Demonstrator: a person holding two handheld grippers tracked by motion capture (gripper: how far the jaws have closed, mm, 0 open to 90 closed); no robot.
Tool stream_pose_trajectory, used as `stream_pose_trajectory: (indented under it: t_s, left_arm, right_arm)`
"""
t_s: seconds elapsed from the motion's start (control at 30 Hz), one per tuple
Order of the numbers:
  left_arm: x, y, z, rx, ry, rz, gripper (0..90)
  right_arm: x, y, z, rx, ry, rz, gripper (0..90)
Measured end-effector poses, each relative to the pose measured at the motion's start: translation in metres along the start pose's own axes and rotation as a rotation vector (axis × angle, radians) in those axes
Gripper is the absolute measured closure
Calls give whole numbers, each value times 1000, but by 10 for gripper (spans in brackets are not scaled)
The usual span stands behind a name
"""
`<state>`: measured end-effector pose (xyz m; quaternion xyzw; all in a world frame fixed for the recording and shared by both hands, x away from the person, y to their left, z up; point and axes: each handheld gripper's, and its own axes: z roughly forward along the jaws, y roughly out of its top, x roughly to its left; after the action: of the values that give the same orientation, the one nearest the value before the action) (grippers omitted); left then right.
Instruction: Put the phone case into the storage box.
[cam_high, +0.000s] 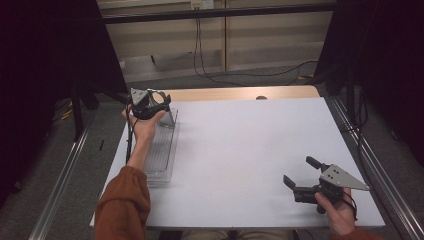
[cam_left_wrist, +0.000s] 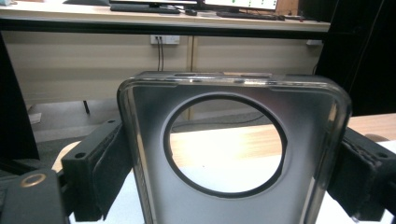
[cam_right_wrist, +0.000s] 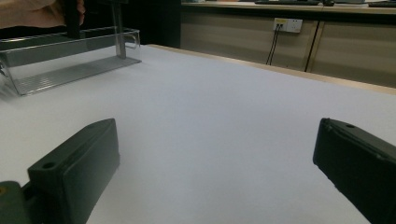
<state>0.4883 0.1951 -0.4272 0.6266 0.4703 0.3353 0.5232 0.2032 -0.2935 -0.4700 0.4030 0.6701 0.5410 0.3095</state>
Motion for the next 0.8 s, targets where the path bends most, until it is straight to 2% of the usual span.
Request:
stream_pose_trajectory:
  t_s: [0.07,0.1,0.23,0.3,0.4,0.5,0.53,0.57,0.63,0.67,0.8]
  left_arm:
    - [0,0,3,0,0,-11,84]
    - [0,0,4,10,11,-7,84]
    - [-3,1,11,15,-4,6,83]
    - [-4,1,15,21,-11,10,83]
    - [-7,1,19,32,2,17,83]
    - [-7,1,22,33,-4,24,83]
    - [-8,1,23,33,0,14,84]
    - [-8,1,24,35,-3,25,83]
    - [-9,0,27,40,9,20,83]
    - [-10,0,28,35,5,8,83]
    - [-10,-2,31,49,-5,14,66]
  right_arm:
    - [0,0,0,0,2,0,0]
    - [0,0,0,2,7,-5,0]
    - [0,0,0,0,5,-1,0]
    - [-1,0,0,2,16,-15,0]
    - [-1,-1,0,-1,16,-14,0]
    - [0,0,-1,-3,15,-4,0]
    - [0,0,-1,0,16,-3,0]
    - [0,-1,-1,0,17,-2,0]
    - [0,-1,-1,0,20,-1,0]
    - [0,-1,-1,0,19,-1,0]
    - [0,-1,-1,-1,24,-2,0]
